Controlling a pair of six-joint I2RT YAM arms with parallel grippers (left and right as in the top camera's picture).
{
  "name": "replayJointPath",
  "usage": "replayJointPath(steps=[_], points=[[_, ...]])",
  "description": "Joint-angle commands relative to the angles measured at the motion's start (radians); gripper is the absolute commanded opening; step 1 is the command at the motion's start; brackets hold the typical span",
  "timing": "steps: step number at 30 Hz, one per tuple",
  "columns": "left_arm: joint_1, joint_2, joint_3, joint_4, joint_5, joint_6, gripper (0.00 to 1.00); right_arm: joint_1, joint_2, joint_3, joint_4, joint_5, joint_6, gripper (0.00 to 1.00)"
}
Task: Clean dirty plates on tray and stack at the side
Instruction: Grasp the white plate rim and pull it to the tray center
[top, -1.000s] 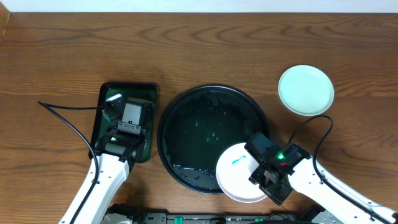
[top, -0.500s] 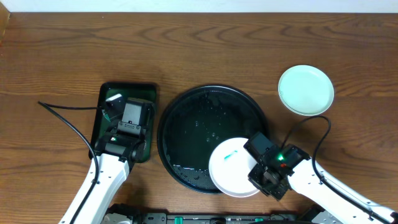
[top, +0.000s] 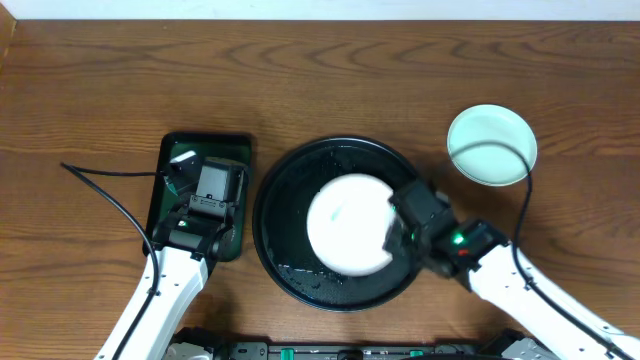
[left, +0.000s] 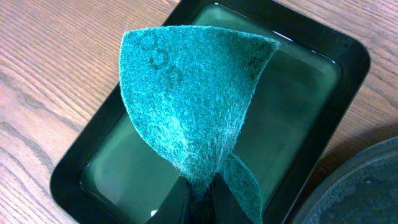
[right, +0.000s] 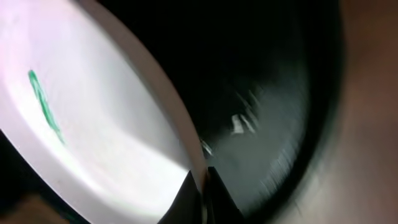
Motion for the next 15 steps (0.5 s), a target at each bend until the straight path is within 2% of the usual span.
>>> replayJointPath(steps=[1,9,15], points=[[0.005,-0.005,-0.001,0.003,-0.009,-0.002,0.08,-0.061,0.001,0.048,0.079,0.051,-0.275,0.02],[0.005,-0.005,-0.001,0.003,-0.009,-0.002,0.08,-0.162,0.054,0.048,0.237,-0.079,-0.458,0.01],[0.005,-0.005,-0.001,0.015,-0.009,-0.002,0.08,-0.171,0.186,0.048,0.333,-0.213,-0.495,0.01]])
